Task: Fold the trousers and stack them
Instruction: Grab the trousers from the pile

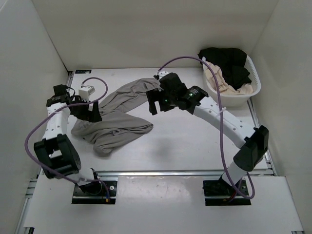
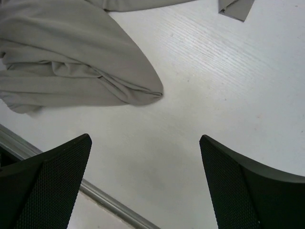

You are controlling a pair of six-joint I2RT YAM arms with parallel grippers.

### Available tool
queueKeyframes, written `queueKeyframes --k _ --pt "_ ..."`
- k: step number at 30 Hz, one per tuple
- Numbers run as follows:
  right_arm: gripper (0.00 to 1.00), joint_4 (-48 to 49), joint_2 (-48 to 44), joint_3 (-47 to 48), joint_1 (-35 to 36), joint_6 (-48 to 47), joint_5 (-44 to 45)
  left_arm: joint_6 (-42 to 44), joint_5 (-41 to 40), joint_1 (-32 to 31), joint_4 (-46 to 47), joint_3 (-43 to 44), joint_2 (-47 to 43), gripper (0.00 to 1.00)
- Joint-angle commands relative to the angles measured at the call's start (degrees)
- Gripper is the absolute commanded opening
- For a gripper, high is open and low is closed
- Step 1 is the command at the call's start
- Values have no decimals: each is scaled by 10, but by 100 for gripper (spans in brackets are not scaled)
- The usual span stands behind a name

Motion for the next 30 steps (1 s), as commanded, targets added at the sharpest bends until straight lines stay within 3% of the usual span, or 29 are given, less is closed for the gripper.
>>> queueKeyframes --k 1,4,9,11,15,23,24,25,27,29,30 --pt "99 80 -16 -53 33 -6 -67 58 -90 24 31 -25 60 100" --pt "99 29 100 42 118 -106 -50 74 -54 79 12 -2 119 100" --pt "99 8 313 230 159 -184 -111 74 -6 153 -9 22 157 100" --pt "99 18 349 289 159 -189 -137 74 -5 178 -9 22 163 100" --pt "99 48 385 303 185 -170 -178 78 -24 234 -35 33 188 100" --pt "98 100 457 354 197 -114 -191 86 -24 251 -62 58 227 100" --pt "94 106 465 362 197 -90 -179 86 -18 251 -62 58 227 100" --pt "73 100 472 369 191 -79 -168 86 -18 251 -62 58 227 100" --pt "57 93 472 361 185 -73 -154 86 -18 251 -62 58 213 100" --pt "52 87 459 355 185 -91 -154 86 -18 251 -62 58 205 100" --pt "55 87 459 355 185 -97 -167 86 -18 251 -68 58 199 100"
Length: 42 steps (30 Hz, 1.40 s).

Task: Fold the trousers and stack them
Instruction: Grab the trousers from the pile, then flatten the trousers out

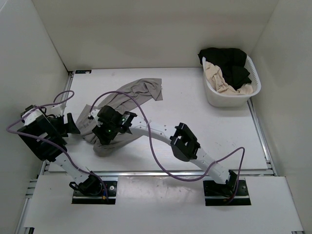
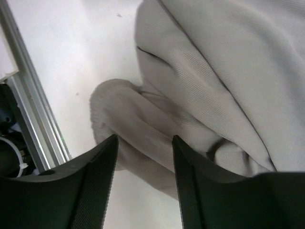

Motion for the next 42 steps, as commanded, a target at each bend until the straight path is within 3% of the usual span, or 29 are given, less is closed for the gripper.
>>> queueKeyframes --k 1,2,5,8,11,14,16,17,18,23,24,26,28,31,32,33,35,36,37,38,40,41,42 --pt "61 -1 6 4 -8 -14 -33 10 19 0 -10 18 -36 100" --pt "75 -1 6 4 -8 -19 -54 10 19 0 -18 24 -43 100" --pt "89 -1 0 4 -2 -36 -93 10 10 0 -30 37 -51 100" --pt "89 -6 8 9 14 -33 -76 15 -16 0 -30 52 -56 100" --pt "79 -1 30 16 14 0 -55 15 -22 0 -37 64 -50 100" --pt "62 -25 37 23 14 5 -32 15 -22 0 -42 64 -50 100" --pt "34 -55 50 23 14 -2 -14 15 -16 0 -42 64 -56 100" --pt "4 -69 50 23 14 -9 -2 15 -16 0 -42 64 -56 100" --pt "0 -92 50 23 14 0 12 15 -16 0 -42 64 -56 100" --pt "0 -61 -56 -130 -13 46 56 10 -16 0 -47 64 -61 100" --pt "0 -50 -126 -244 -40 63 69 10 -16 0 -47 64 -61 100" --pt "0 -24 -209 -370 -71 93 120 10 -16 -14 -47 69 -66 100" --pt "0 -51 -322 -487 -87 77 205 18 -31 -48 -66 69 -66 100" --pt "0 -160 -416 -549 -100 28 264 44 -41 -114 -91 69 -88 100" --pt "1 -176 -445 -557 -117 20 255 50 -51 -138 -91 69 -102 100" --pt "13 -189 -457 -564 -124 20 260 55 -69 -165 -96 64 -110 100" --pt "46 -216 -483 -572 -143 20 297 72 -70 -254 -96 41 -132 100" --pt "54 -216 -494 -578 -143 39 319 78 -82 -283 -89 32 -155 100" --pt "93 -222 -510 -585 -151 54 331 78 -97 -312 -78 24 -167 100" --pt "99 -211 -549 -594 -166 88 331 78 -114 -366 -67 18 -180 100" --pt "99 -188 -596 -642 -188 129 311 73 -174 -413 -34 29 -216 100" --pt "99 -172 -646 -665 -213 148 294 72 -174 -451 -29 51 -229 100" --pt "99 -136 -670 -689 -226 182 277 66 -159 -465 -29 128 -260 100"
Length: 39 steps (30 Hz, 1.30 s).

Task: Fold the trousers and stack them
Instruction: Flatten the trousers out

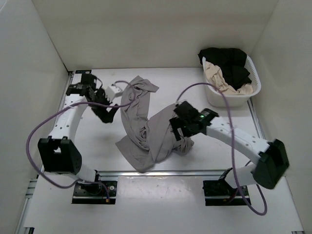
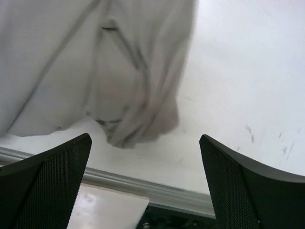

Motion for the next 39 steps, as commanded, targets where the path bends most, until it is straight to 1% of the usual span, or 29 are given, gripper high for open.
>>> queueKeyframes --k 1,2,3,5,6,8,9,10,11,12,13,14,15,16,17,18,19,21,22,24,26,28,30,31,33,35,36,37,39 --pt "99 52 -107 -73 -56 101 -27 6 1 -57 29 142 -100 100" --pt "99 73 -140 -120 -80 110 -51 32 113 -65 58 176 -122 100" --pt "99 106 -151 -139 -89 124 -83 43 170 -65 78 181 -142 100" --pt "99 128 -157 -167 -111 124 -99 66 258 -65 92 129 -161 100" --pt "99 136 -157 -182 -120 124 -99 53 259 -65 101 41 -156 100" --pt "99 141 -149 -182 -142 100 -99 31 259 -84 86 -31 -118 100" --pt "99 141 -141 -182 -142 99 -91 70 270 -111 20 -55 -97 100" --pt "99 134 -141 -177 -147 94 -81 118 286 -127 -24 -55 -76 100" --pt "99 127 -141 -177 -148 94 -71 143 286 -143 -35 -55 -42 100" --pt "99 127 -141 -177 -148 104 -64 115 286 -154 -16 -55 -42 100" --pt "99 121 -141 -177 -148 110 -58 83 264 -166 6 -89 -42 100" --pt "99 121 -141 -183 -148 122 -51 52 217 -166 75 -116 -69 100" --pt "99 121 -141 -183 -148 122 -51 51 217 -177 115 -145 -87 100" --pt "99 121 -141 -183 -148 133 -42 31 144 -199 156 -174 -103 100" --pt "99 116 -141 -188 -148 138 -37 23 107 -209 216 -223 -115 100" --pt "99 116 -141 -188 -148 138 -37 16 75 -217 238 -244 -115 100" --pt "99 116 -133 -188 -148 147 -37 -6 12 -233 255 -274 -115 100" --pt "99 95 -126 -180 -142 155 -20 -29 -40 -249 261 -279 -73 100" --pt "99 88 -126 -172 -137 162 -4 -45 -66 -249 241 -274 -54 100" --pt "99 76 -120 -164 -137 162 10 -51 -66 -255 203 -251 5 100" --pt "99 70 -120 -158 -137 167 10 -77 -96 -255 208 -251 32 100" --pt "99 70 -120 -158 -132 167 10 -87 -122 -249 251 -275 32 100" --pt "99 70 -120 -158 -132 172 17 -87 -129 -249 309 -297 20 100" --pt "99 64 -120 -158 -126 178 23 -87 -129 -249 319 -302 20 100" --pt "98 58 -120 -158 -120 185 35 -84 -100 -249 319 -302 40 100" --pt "98 58 -120 -158 -120 190 35 -91 -81 -256 278 -302 99 100" --pt "98 58 -120 -158 -115 190 41 -114 -81 -256 265 -289 125 100" --pt "98 58 -120 -158 -115 195 47 -127 -81 -256 253 -278 183 100" --pt "98 58 -120 -158 -115 201 47 -152 -67 -256 205 -236 236 100"
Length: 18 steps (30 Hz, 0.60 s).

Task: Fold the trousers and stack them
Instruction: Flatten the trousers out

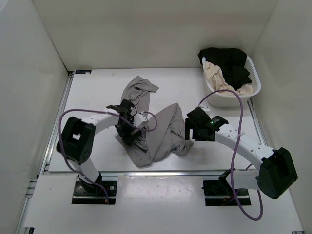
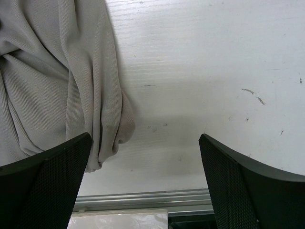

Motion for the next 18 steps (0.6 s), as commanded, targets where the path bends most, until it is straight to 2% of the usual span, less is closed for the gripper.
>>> queueKeyframes --k 1,3,7,9,14,17,18 --pt "98 -10 0 23 4 21 31 -56 62 12 -64 0 186 100" --pt "98 -10 0 23 9 21 31 -81 121 22 -95 26 204 100" --pt "98 -21 5 23 15 26 42 -57 224 36 -118 47 193 100" --pt "98 -26 5 29 21 26 48 -51 233 36 -118 47 176 100" --pt "97 -43 5 40 33 37 86 -63 136 29 -110 111 83 100" --pt "97 -62 5 67 49 37 132 -40 35 9 -75 184 -41 100" --pt "97 -78 5 83 58 37 147 -29 12 9 -34 206 -121 100"
